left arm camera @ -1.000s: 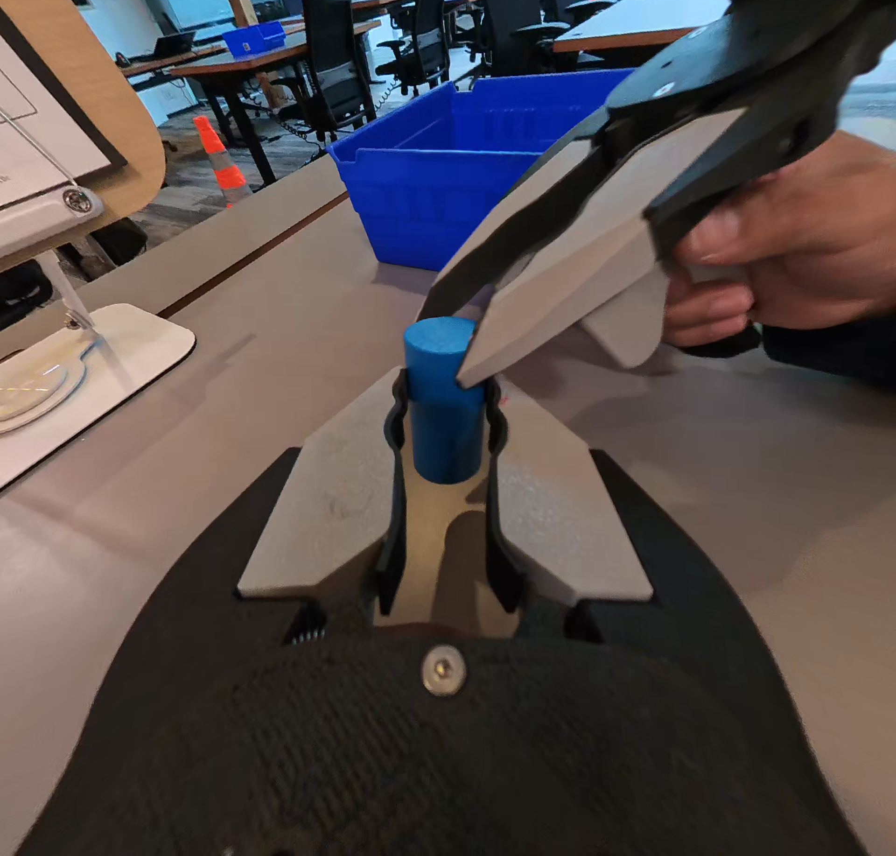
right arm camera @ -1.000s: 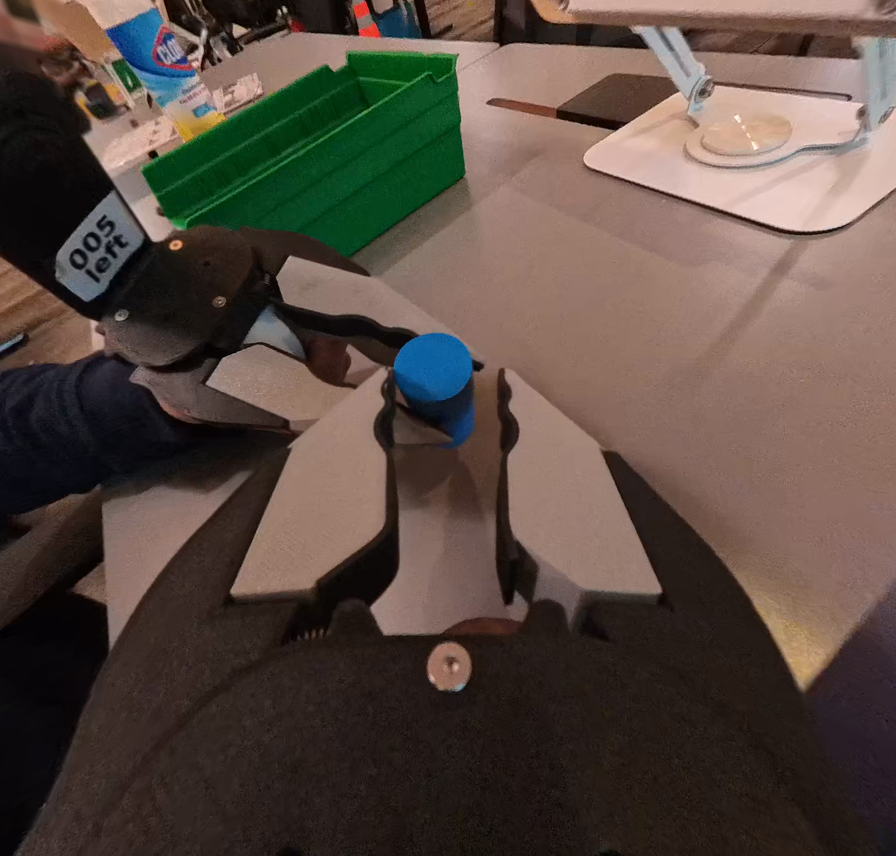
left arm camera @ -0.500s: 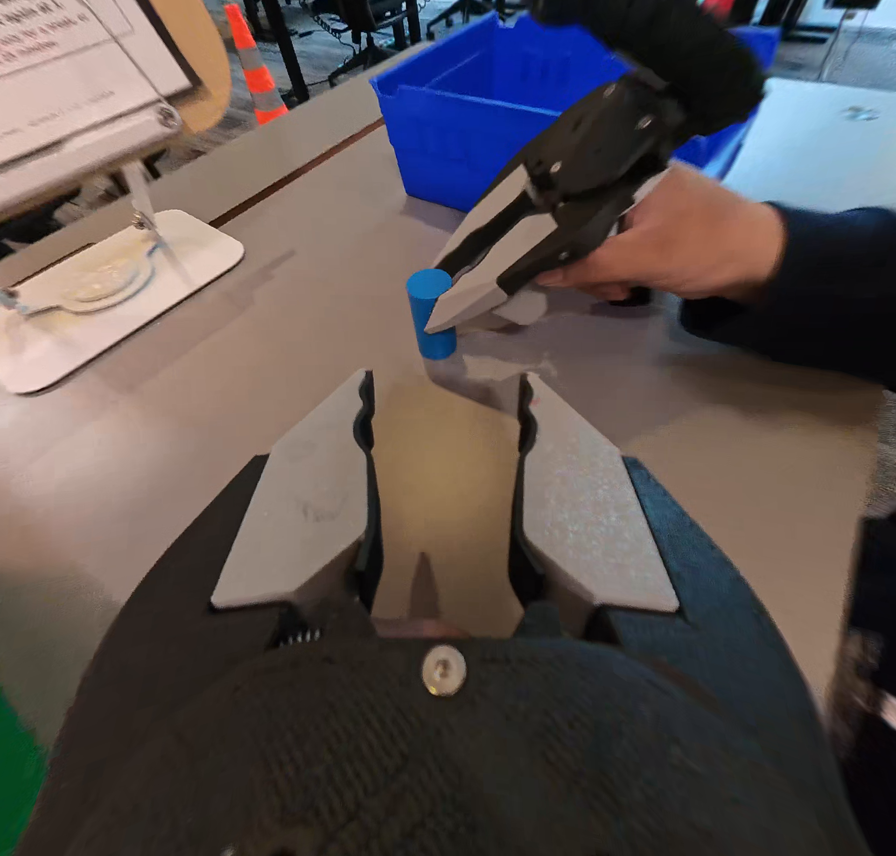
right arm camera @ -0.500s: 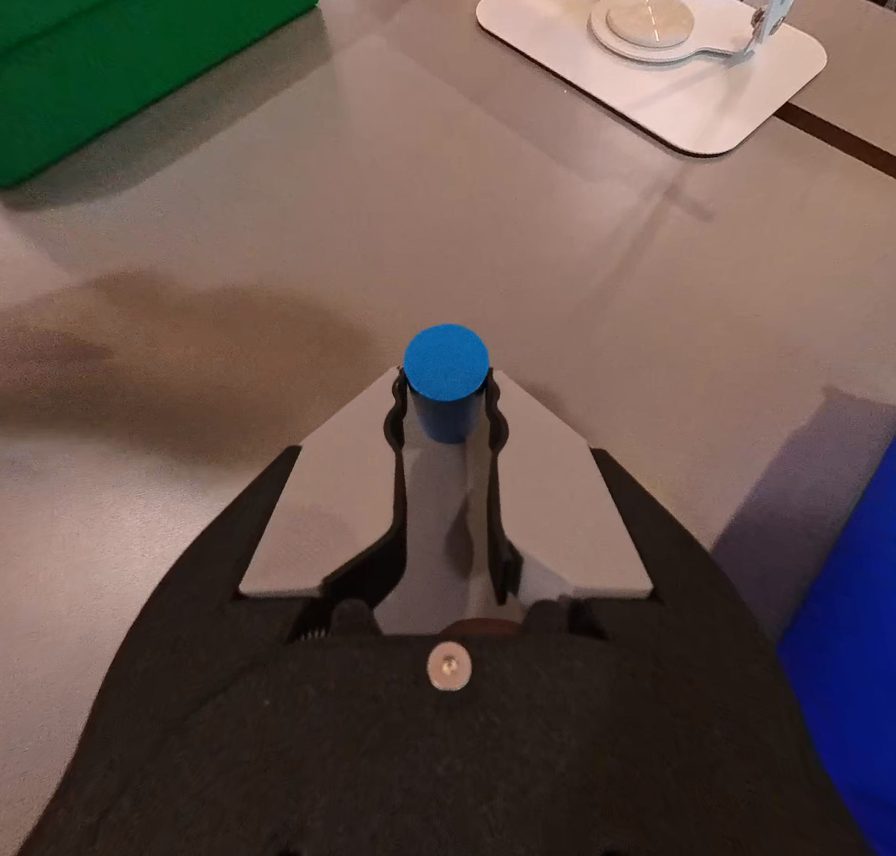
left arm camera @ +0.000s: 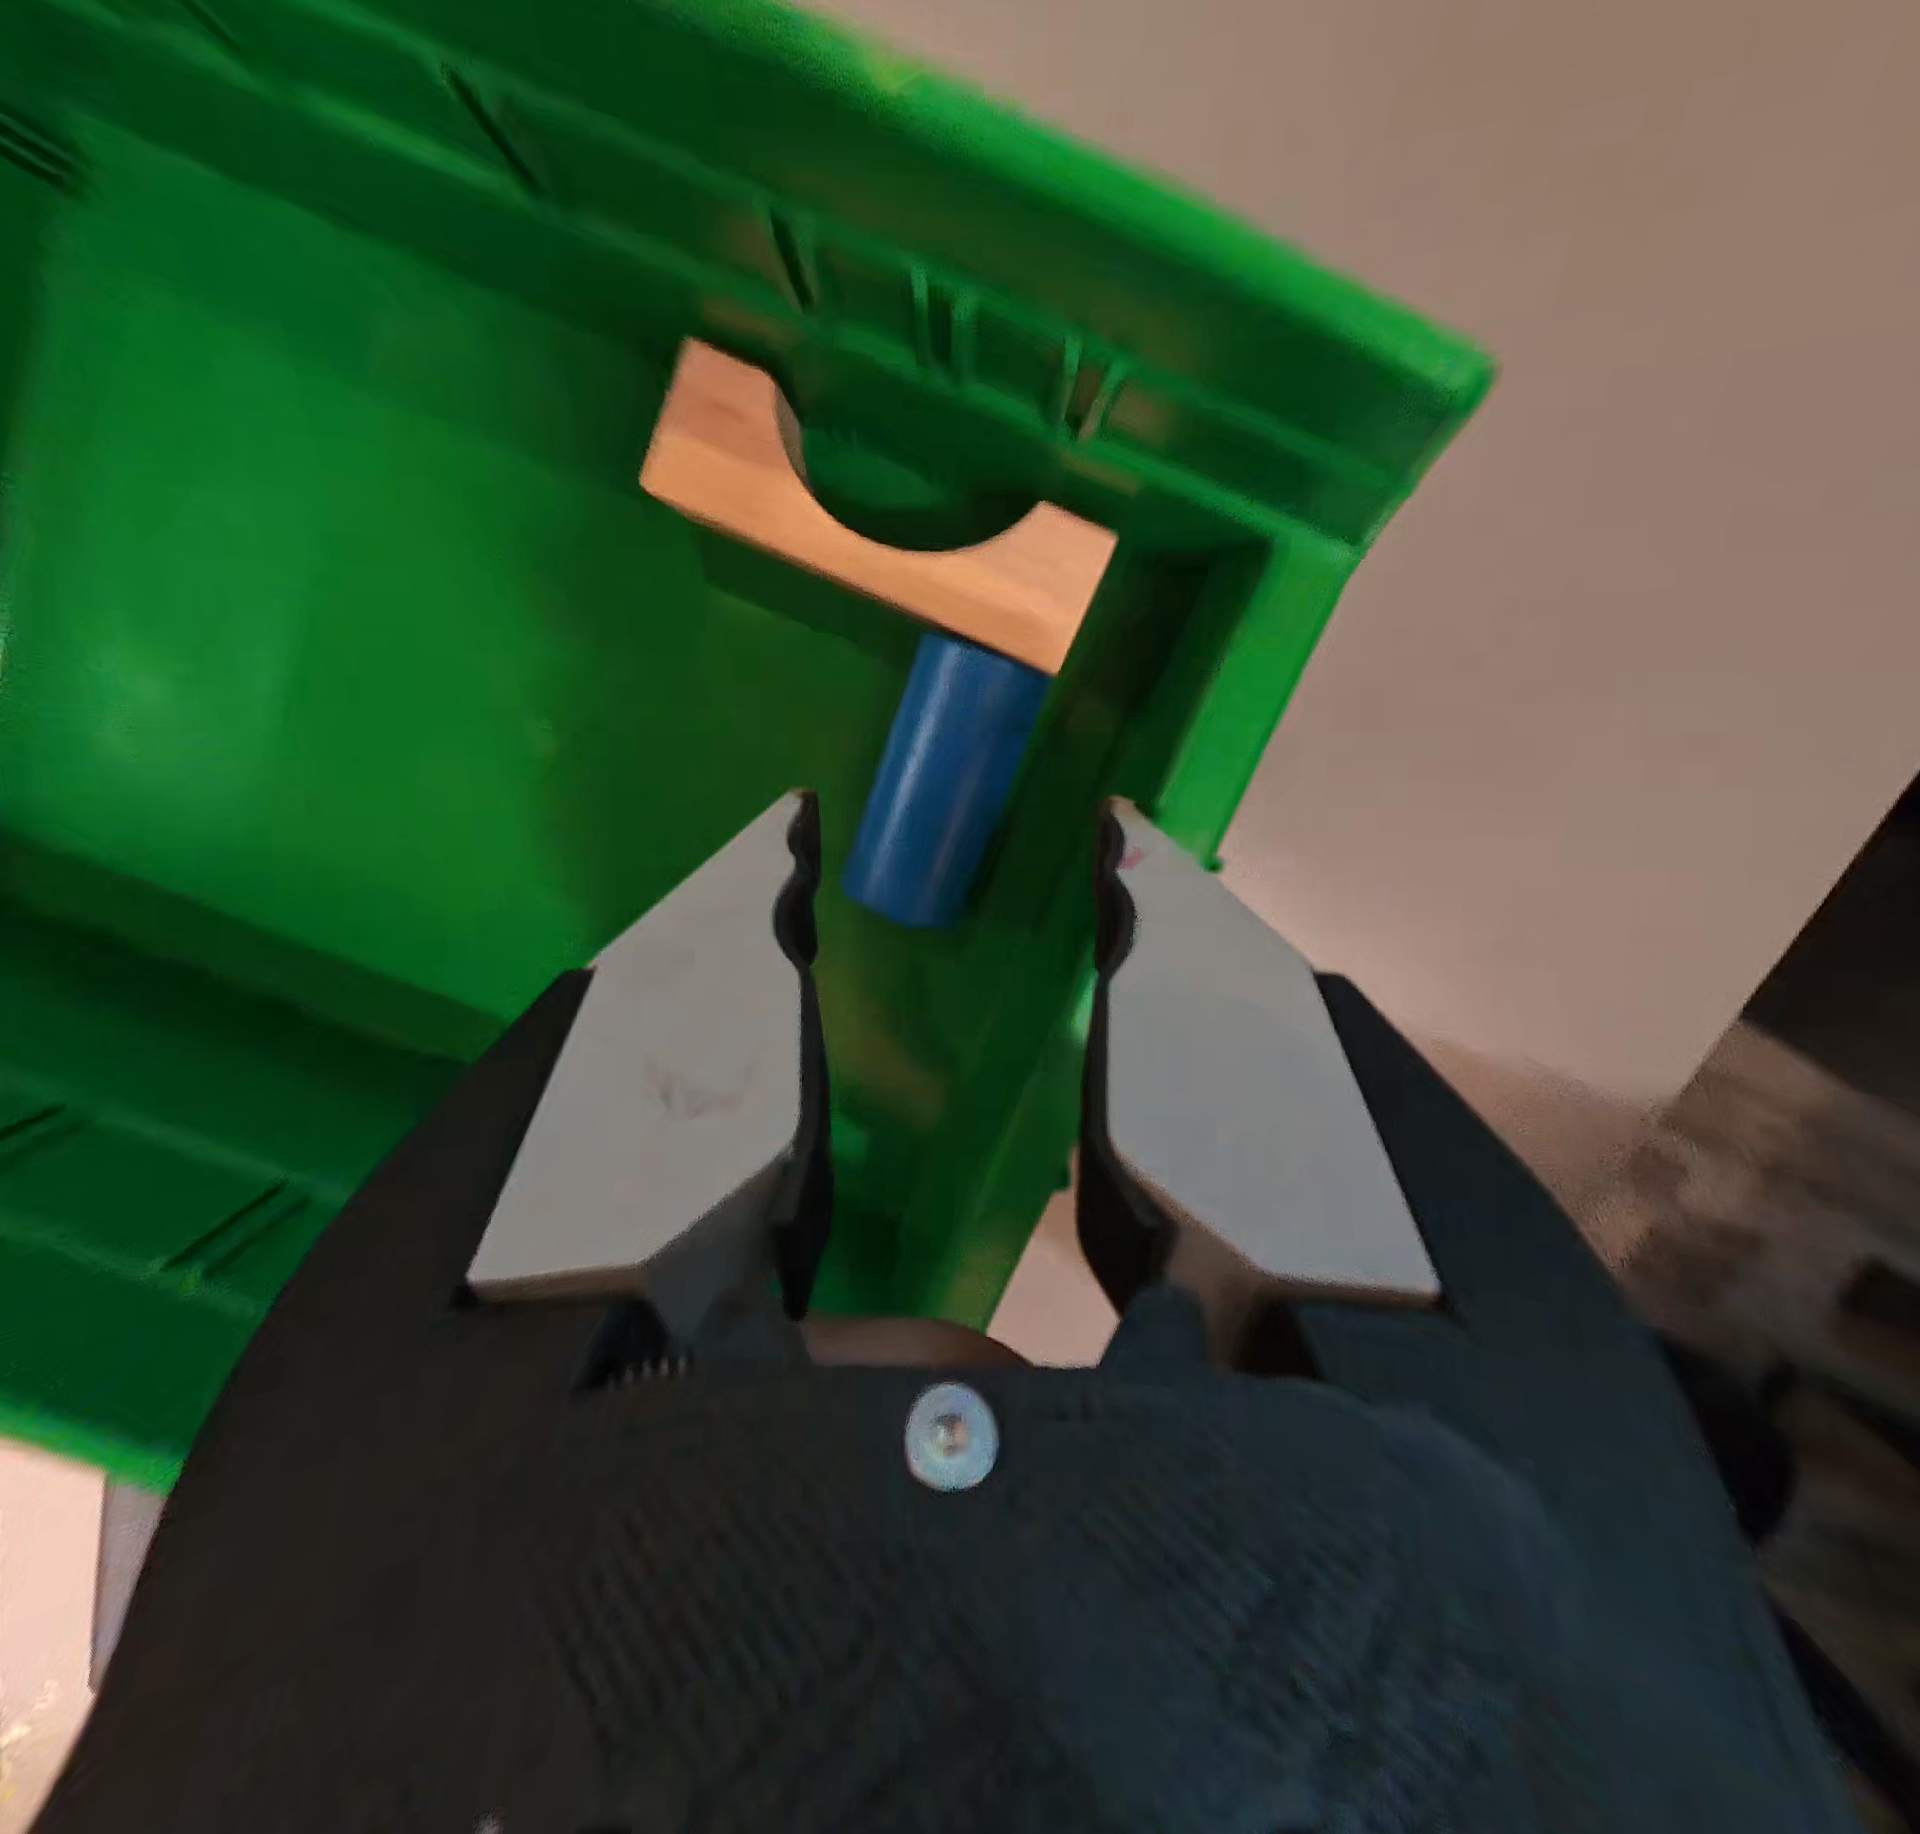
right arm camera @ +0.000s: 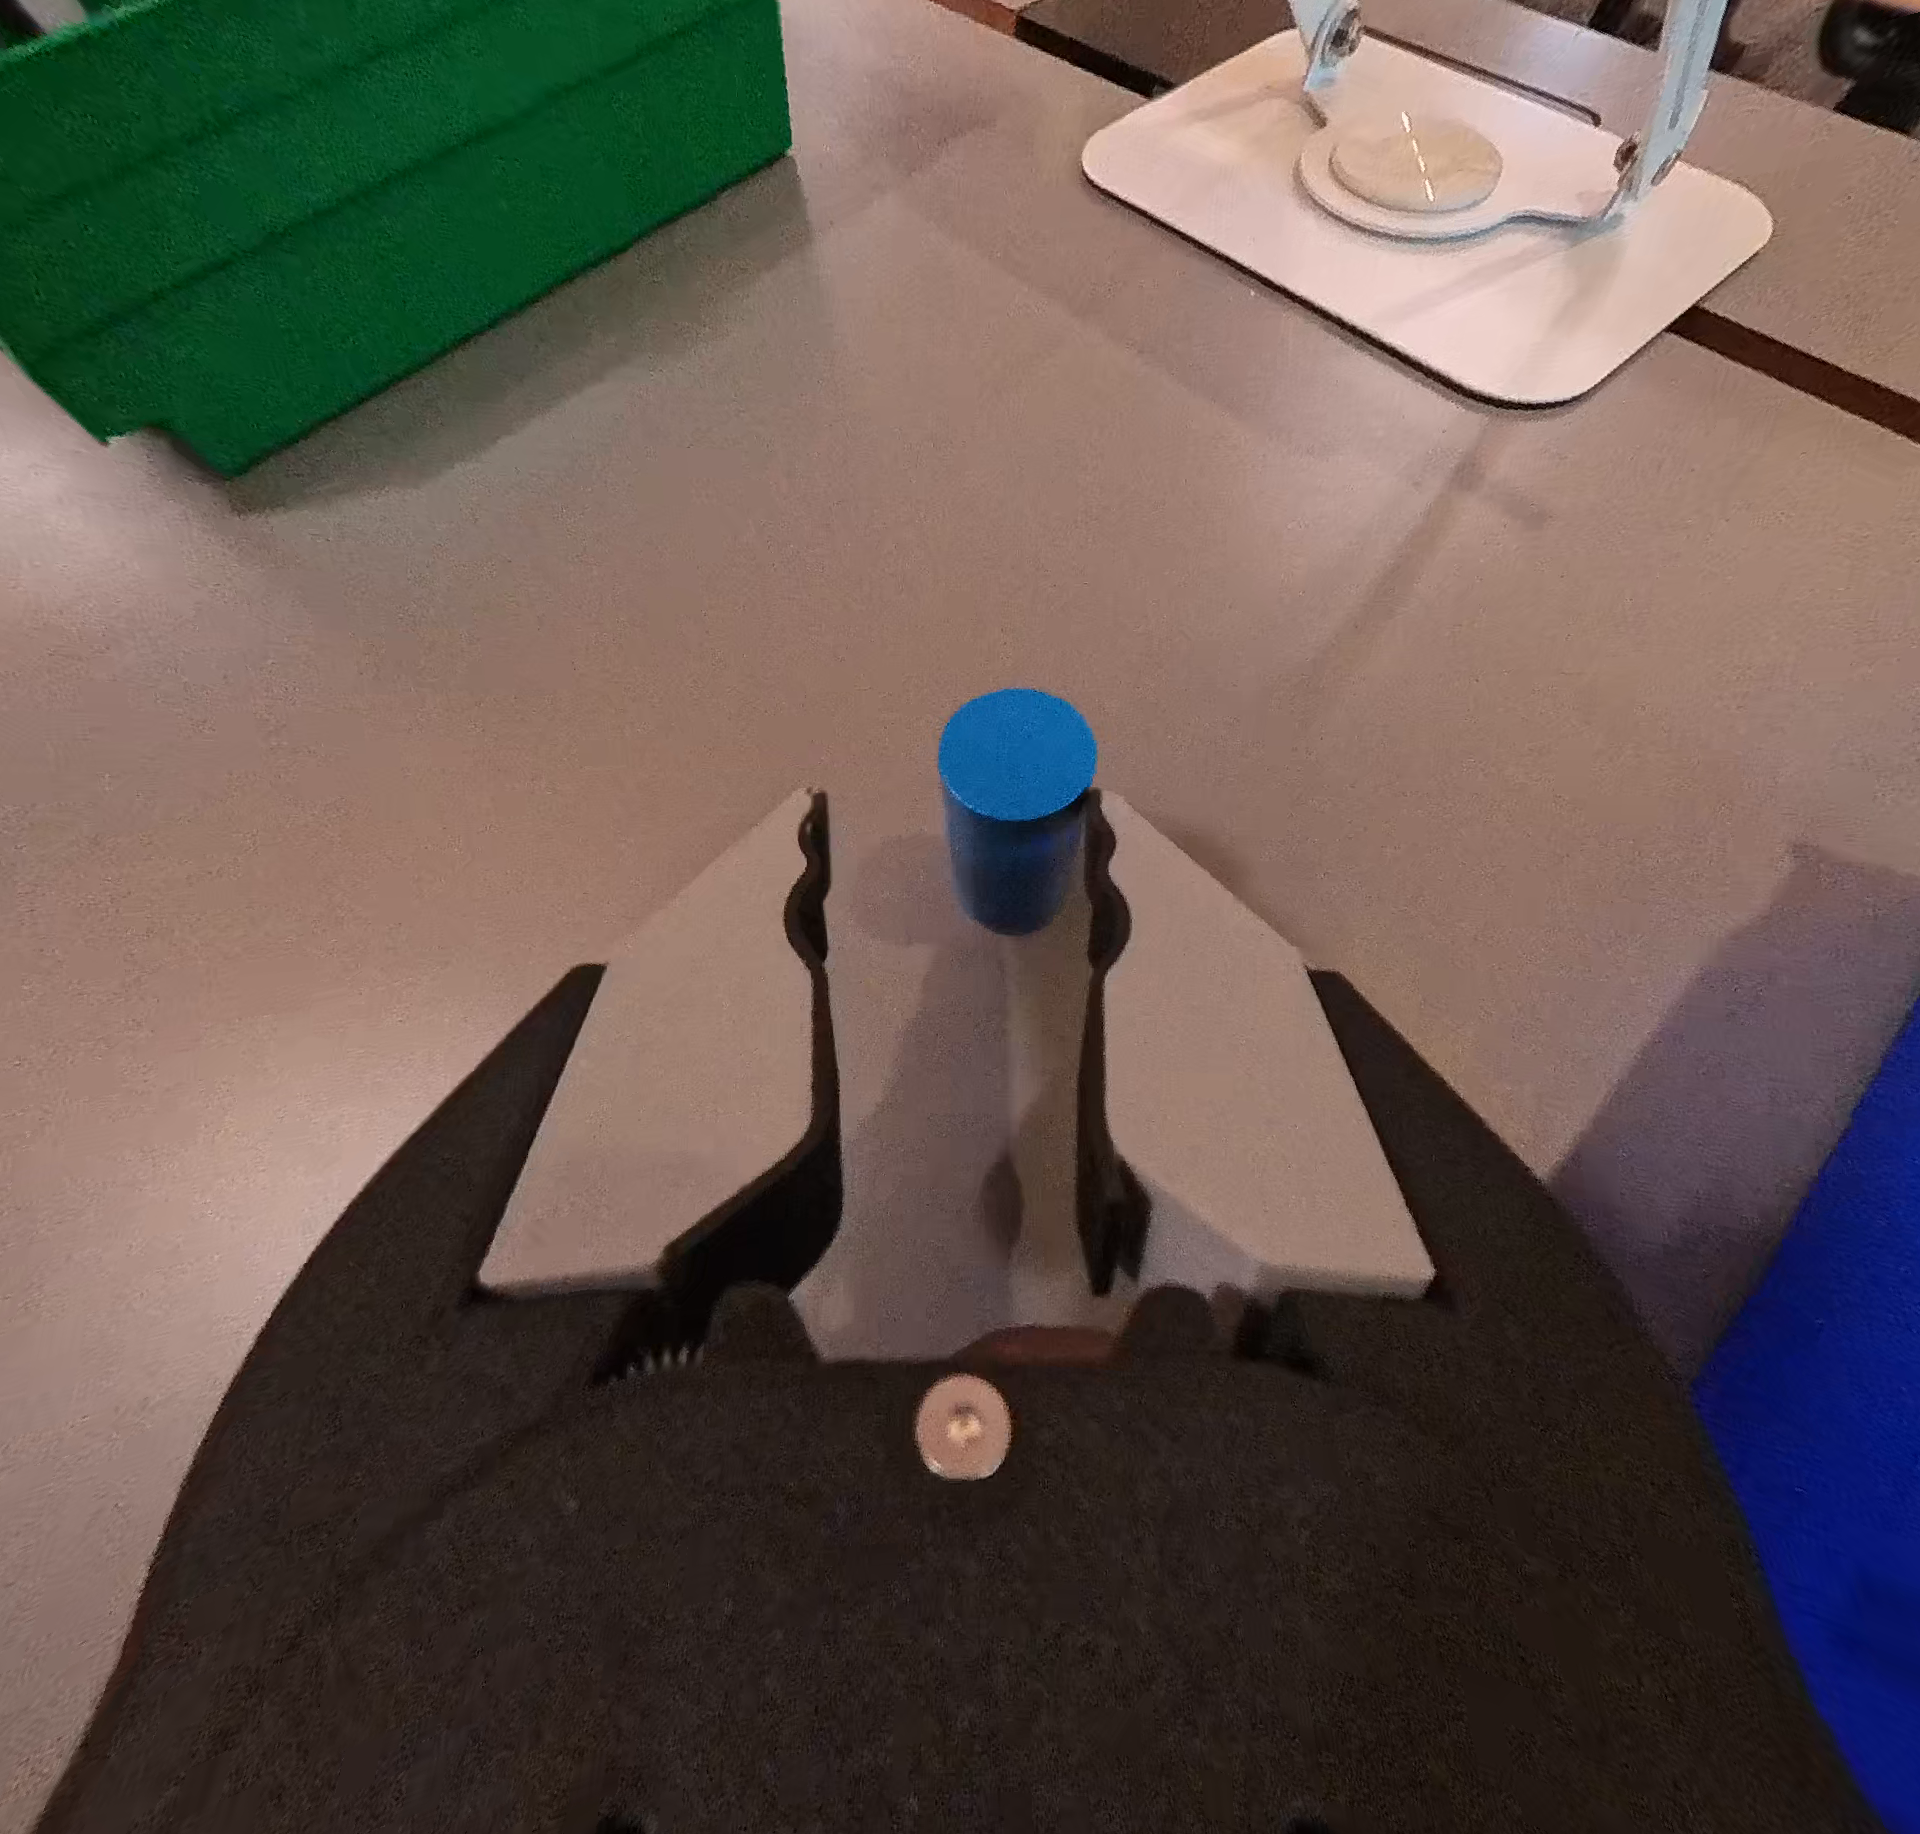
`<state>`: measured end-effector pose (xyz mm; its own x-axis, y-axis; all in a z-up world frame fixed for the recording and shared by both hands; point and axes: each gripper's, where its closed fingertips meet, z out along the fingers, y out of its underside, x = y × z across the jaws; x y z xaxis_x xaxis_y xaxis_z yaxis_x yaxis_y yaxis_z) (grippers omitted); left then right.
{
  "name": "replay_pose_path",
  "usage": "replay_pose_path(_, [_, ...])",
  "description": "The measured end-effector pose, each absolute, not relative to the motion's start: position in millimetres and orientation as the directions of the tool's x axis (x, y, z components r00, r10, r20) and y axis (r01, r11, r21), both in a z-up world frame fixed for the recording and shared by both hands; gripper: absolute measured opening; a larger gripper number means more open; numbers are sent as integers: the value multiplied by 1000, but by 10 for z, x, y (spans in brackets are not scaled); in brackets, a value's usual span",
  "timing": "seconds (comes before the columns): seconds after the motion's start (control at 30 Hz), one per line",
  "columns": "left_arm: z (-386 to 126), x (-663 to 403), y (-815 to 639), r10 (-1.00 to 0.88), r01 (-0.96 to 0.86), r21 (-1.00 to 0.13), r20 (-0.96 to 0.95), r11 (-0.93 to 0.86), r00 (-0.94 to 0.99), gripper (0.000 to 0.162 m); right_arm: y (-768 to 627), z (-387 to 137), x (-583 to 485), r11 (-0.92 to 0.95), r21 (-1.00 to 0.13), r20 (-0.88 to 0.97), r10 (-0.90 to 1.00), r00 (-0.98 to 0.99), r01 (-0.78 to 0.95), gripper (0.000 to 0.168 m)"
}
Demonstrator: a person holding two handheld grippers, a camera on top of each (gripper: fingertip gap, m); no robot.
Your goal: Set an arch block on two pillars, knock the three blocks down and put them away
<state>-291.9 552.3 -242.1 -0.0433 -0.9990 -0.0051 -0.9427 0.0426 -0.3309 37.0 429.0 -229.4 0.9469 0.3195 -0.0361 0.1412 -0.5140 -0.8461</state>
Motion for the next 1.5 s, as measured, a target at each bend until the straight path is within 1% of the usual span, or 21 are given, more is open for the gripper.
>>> replay_pose_path(0.1, [-2726,-2961,5652,-996,-977,-198,-47,82,-74,54,4240,-2225,327,-484,-862,-26,334,942,148,46])
replay_pose_path(0.13, [-2792,-2945,5653,-995,-980,-174,-41,93,-87,46,4228,-2202,310,-475,-868,-26,339,940,147,46])
replay_pose_path(0.17, [-2809,-2888,5648,-995,-977,-186,-34,101,-96,35,4216,-2180,293,-466,-872,-26,346,938,148,45])
replay_pose_path(0.2, [-2806,-2845,5664,-994,-974,-199,-46,111,-104,30,4203,-2163,280,-461,-875,-26,352,936,149,45])
replay_pose_path(0.3, [-2761,-2889,5746,-979,-963,-206,-143,173,-145,30,4152,-2149,302,-451,-876,2,347,938,169,43])
replay_pose_path(0.37, [-2610,-2902,5798,-977,-948,-282,-188,148,-97,30,4112,-2163,330,-452,-874,17,343,939,181,44])
replay_pose_path(0.47, [-2098,-2846,5834,-966,-862,-492,-260,125,9,30,4035,-1987,391,-391,-903,50,313,948,177,43])
replay_pose_path(0.53, [-1652,-2715,5745,-963,-728,-674,-260,126,73,30,3976,-1762,429,-322,-927,100,286,953,194,41])
replay_pose_path(0.6, [-1220,-2477,5584,-965,-542,-831,-229,127,124,30,3925,-1551,353,-277,-940,111,304,946,199,40])
replay_pose_path(0.63, [-1048,-2327,5475,-968,-450,-884,-210,128,138,29,3904,-1442,235,-256,-950,85,345,935,181,40])
replay_pose_path(0.7, [-865,-1977,5121,-980,-311,-938,-184,151,80,29,3878,-1233,-101,-232,-965,-2,469,883,121,41])
replay_pose_path(0.77, [-844,-1597,4783,-978,-228,-954,-205,193,30,29,3908,-1065,-406,-225,-971,-61,562,825,82,44])
replay_pose_path(0.9, [-1030,-934,4299,-977,-154,-965,-208,212,-38,29,4070,-856,-765,-193,-980,-78,628,774,57,46])
replay_pose_path(0.93, [-1095,-815,4216,-977,-147,-966,-206,212,-58,29,4125,-873,-803,-203,-977,-84,627,774,59,46])
replay_pose_path(1.0, [-1226,-647,4124,-977,-149,-967,-198,209,-82,29,4248,-976,-800,-247,-967,-104,600,793,60,41])
replay_pose_path(1.07, [-1278,-569,4128,-981,-133,-973,-183,191,-69,29,4323,-1126,-796,-321,-945,-143,585,798,65,38])
replay_pose_path(1.17, [-1274,-571,4210,-992,-89,-989,-116,120,-46,29,4384,-1193,-768,-326,-943,-143,586,797,71,41])
replay_pose_path(1.23, [-1330,-580,4267,-995,-94,-991,-91,94,-38,29,4447,-1211,-777,-334,-937,-130,596,793,97,31])
replay_pose_path(1.4, [-1487,-608,4428,-997,-142,-987,-82,79,15,29,4577,-1384,-812,-409,-884,-77,604,793,226,31])
replay_pose_path(1.47, [-1564,-633,4515,-993,-176,-981,-95,82,71,30,4647,-1452,-749,-421,-857,-16,599,800,298,31])
replay_pose_path(1.5, [-1594,-658,4553,-991,-188,-979,-100,81,94,36,4697,-1487,-694,-435,-843,1,588,809,318,31])
